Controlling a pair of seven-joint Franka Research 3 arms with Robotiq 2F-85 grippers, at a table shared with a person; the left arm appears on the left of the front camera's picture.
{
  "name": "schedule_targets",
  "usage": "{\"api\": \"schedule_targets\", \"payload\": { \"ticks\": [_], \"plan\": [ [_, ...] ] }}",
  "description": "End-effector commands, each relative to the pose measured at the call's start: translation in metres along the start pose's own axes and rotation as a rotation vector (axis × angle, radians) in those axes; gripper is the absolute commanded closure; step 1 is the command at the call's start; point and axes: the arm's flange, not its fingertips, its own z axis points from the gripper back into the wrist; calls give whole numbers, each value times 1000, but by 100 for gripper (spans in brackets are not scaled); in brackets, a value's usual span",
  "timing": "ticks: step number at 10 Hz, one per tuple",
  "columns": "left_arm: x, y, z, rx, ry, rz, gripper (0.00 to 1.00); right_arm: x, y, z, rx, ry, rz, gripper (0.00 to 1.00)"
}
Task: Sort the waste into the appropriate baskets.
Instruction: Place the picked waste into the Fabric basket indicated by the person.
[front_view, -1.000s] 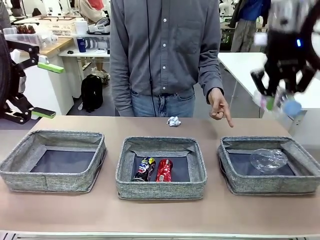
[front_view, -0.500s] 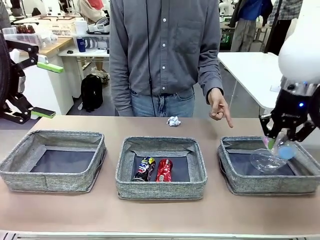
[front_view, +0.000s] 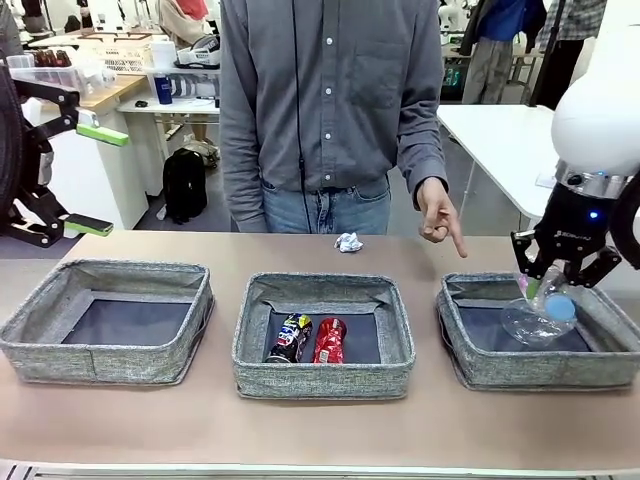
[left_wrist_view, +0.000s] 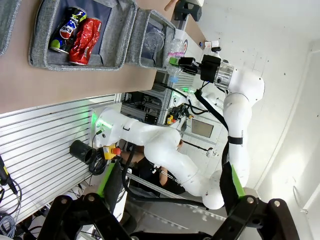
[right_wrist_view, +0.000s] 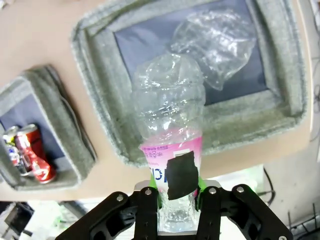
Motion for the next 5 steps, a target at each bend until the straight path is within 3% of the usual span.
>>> {"api": "schedule_targets", "payload": {
  "ticks": [1,2,3,5],
  "plan": [
    [-2,2,-3,-22,6,-20,0,0,6,3,21,-2,-8,30],
    [-2,2,-3,-22,6,-20,0,1,6,5,34,-15,-9,22],
    [-2,2,-3,-22,6,-20,0,0,5,8,30,-20,-12,0],
    [-2,2,-3,-22,6,-20,0,0,6,10,43,-26,-5,0]
  ]
}}
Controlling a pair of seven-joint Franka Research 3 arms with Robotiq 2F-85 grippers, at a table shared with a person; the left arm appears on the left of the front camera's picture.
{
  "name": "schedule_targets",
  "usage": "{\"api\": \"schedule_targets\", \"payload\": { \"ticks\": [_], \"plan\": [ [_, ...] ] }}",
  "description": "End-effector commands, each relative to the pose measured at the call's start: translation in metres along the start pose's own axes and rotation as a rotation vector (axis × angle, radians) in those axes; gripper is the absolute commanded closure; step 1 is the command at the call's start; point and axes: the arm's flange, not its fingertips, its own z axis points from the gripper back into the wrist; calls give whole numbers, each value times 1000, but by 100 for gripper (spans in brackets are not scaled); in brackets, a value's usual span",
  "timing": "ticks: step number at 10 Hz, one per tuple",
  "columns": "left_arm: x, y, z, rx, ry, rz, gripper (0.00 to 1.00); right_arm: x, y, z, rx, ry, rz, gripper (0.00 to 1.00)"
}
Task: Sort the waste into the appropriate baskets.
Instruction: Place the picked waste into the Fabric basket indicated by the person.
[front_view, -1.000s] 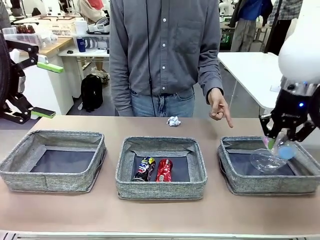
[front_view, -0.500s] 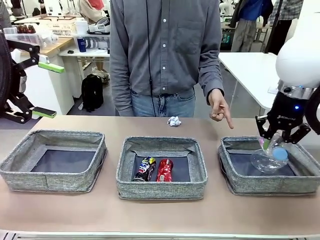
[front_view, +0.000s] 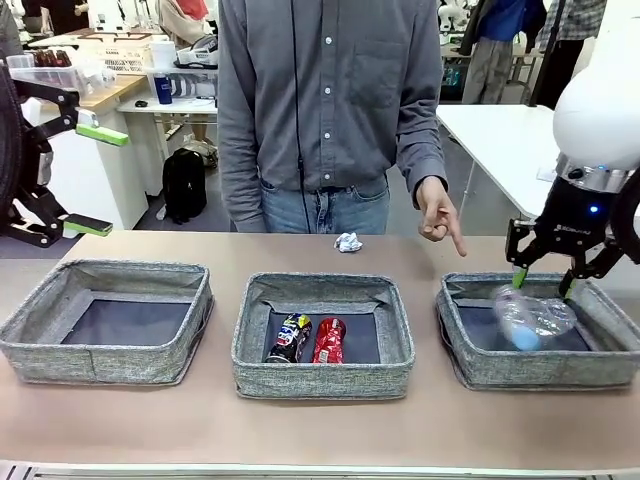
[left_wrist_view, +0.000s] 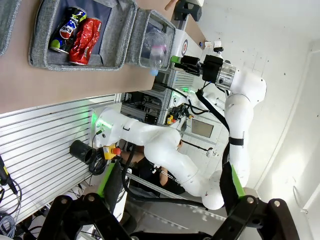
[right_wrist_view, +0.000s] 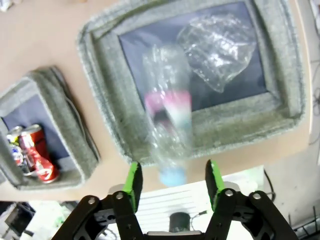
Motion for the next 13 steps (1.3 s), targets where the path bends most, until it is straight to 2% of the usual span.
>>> {"api": "schedule_targets", "payload": {
  "ticks": [1,5,6,7,8,10,11,13],
  "plan": [
    [-2,2,-3,-22,6,-20,0,0,5,2,42,-9,-6,0],
    [-2,2,-3,-22,6,-20,0,-1,5,8,97,-24,7,0],
    [-2,2,-3,-22,6,-20,0,-3,6,15,151,-31,22,0],
    [-2,2,-3,-22,6,-20,0,-6,7,26,270,-40,57,0],
    [-2,2,-3,-22,6,-20,0,-9,10,45,456,27,93,0],
    [-2,2,-3,-22,6,-20,0,-15,20,77,866,305,238,0],
    [-2,2,-3,-22,6,-20,0,-16,23,79,1005,415,310,0],
    [-2,2,-3,-22,6,-20,0,-19,30,76,1118,513,321,0]
  ]
}}
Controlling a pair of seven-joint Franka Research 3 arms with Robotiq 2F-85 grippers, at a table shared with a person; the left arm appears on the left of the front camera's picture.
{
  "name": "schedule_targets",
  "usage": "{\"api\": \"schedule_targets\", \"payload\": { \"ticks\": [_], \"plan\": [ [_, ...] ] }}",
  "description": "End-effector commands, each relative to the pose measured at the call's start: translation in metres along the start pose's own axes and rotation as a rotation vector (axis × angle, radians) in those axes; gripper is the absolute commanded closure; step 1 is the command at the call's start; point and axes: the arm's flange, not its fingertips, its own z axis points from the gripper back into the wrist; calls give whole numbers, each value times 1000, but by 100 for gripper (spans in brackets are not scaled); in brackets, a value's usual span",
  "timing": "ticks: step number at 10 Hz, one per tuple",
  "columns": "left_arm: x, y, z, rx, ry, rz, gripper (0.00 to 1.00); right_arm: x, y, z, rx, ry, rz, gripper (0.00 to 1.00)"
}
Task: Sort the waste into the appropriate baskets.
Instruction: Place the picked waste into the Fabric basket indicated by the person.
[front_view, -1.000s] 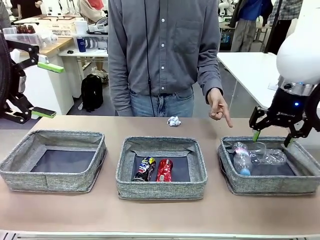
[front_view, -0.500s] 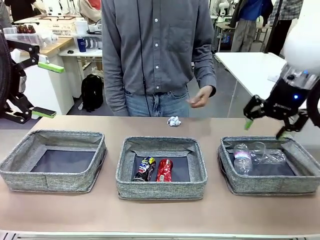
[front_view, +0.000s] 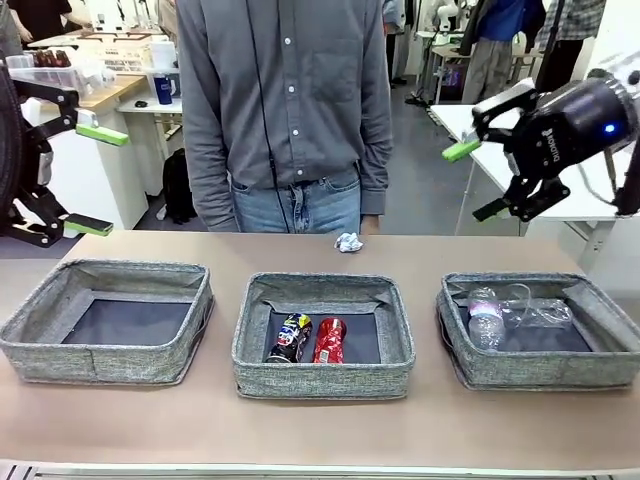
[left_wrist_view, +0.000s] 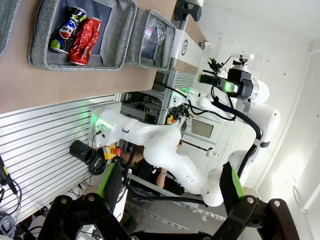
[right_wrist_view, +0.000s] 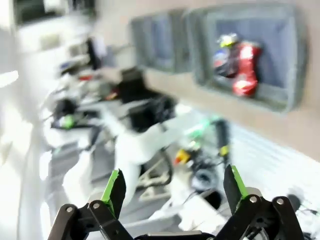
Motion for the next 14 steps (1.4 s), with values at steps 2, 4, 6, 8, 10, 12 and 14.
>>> {"api": "schedule_targets", "payload": {
  "ticks": [2,4,6,8,10,12,14],
  "plan": [
    [-2,2,-3,-22,6,-20,0,10,-14,-3,231,181,-26,0],
    [-2,2,-3,-22,6,-20,0,2,-7,-7,199,155,3,0],
    [-2,2,-3,-22,6,-20,0,2,-7,-7,199,155,3,0],
    [-2,2,-3,-22,6,-20,0,2,-7,-7,199,155,3,0],
    [-2,2,-3,-22,6,-20,0,2,-7,-7,199,155,3,0],
    [-2,2,-3,-22,6,-20,0,2,-7,-7,199,155,3,0],
    [-2,2,-3,-22,6,-20,0,2,-7,-7,199,155,3,0]
  ]
}}
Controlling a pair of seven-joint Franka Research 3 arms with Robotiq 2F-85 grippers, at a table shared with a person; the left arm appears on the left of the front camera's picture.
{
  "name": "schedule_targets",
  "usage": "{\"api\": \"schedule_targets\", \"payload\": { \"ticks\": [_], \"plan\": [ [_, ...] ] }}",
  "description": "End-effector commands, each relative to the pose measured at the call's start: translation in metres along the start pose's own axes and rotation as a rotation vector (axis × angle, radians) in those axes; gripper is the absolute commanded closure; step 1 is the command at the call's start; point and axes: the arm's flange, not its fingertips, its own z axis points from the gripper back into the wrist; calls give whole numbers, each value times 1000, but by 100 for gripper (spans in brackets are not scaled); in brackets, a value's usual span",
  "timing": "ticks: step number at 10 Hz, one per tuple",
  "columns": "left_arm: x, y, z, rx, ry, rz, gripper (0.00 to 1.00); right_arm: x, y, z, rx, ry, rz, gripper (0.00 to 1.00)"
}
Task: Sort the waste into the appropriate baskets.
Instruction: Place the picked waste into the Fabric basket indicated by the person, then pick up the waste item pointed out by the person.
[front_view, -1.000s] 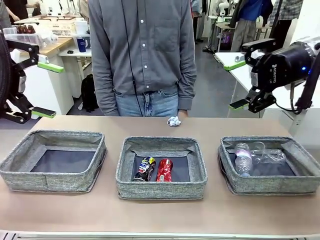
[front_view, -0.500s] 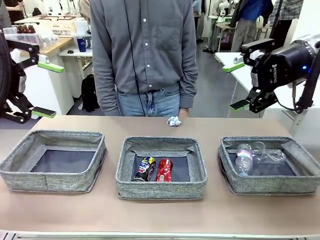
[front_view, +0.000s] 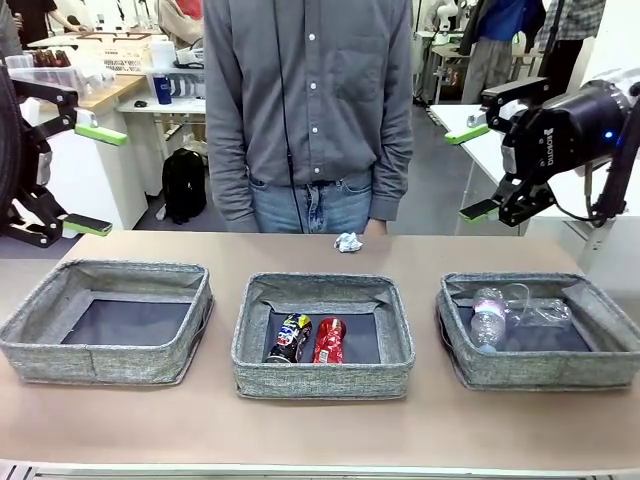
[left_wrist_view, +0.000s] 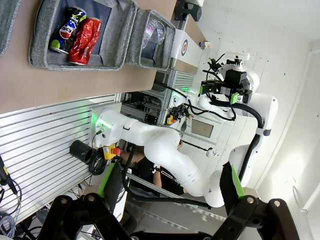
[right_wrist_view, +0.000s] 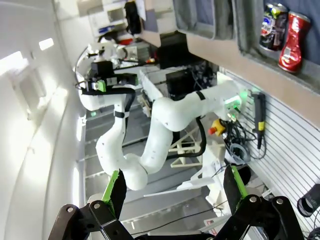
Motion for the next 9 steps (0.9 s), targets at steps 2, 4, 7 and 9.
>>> {"api": "schedule_targets", "payload": {
  "ticks": [2,4,7,9],
  "plan": [
    [-2,2,-3,-21,6,-21,0,0,2,0,25,3,25,0],
    [-2,2,-3,-21,6,-21,0,0,2,0,25,3,25,0],
    [-2,2,-3,-21,6,-21,0,0,2,0,25,3,25,0],
    [-2,2,-3,-21,6,-21,0,0,2,0,25,3,25,0]
  ]
}}
